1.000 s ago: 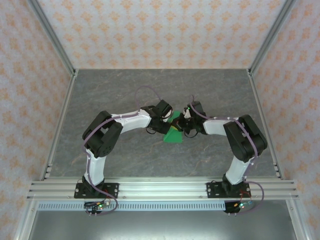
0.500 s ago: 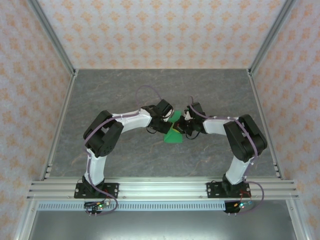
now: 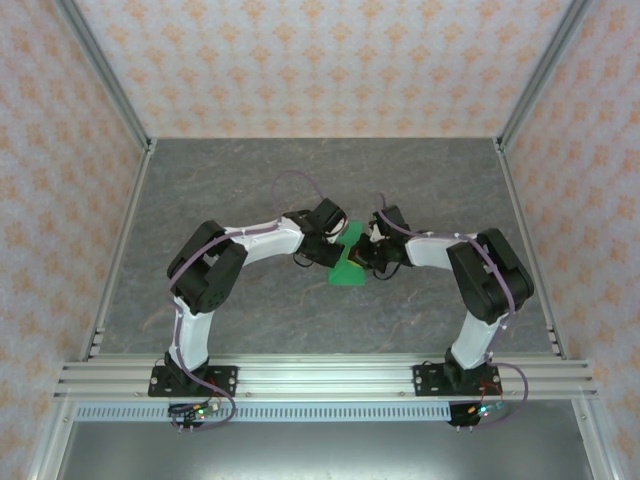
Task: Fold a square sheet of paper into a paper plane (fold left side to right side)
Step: Fold the triangle a second time at the center of the table.
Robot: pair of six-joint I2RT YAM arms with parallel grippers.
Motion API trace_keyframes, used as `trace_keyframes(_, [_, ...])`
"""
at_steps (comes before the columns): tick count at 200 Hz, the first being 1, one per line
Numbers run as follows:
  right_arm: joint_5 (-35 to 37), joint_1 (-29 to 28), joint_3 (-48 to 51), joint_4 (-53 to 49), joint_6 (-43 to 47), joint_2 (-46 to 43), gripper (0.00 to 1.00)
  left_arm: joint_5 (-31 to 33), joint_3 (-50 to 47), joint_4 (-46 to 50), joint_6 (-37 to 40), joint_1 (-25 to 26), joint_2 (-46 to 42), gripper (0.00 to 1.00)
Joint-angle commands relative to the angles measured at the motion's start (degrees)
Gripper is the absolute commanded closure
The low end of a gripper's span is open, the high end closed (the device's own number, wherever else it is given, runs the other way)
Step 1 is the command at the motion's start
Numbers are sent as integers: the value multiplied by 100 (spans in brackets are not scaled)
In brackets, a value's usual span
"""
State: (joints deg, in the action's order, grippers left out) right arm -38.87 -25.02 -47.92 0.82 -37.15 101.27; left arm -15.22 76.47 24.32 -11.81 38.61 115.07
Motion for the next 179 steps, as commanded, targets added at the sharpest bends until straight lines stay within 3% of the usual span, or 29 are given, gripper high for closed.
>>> trace_keyframes(1, [266,-19,-78,-310,141,199,99,113,61,297,139,-31,144,90])
trace_keyframes(26, [284,-16,-77,-354,136,284,99,200,88,352,153,-29,10,87])
trace_keyframes(105, [414,-14,-51,-494,171,279,99,574,-150,436,86,-49,-1120,63])
trace_keyframes(142, [414,-12,-51,-487,168,254,99,-503,-571,89,-219,-52,-1458,66])
trace_keyframes(179, [399,-13,-55,-469,165,264,99,-1652,-1070,-845,-811,-47,-1402,70])
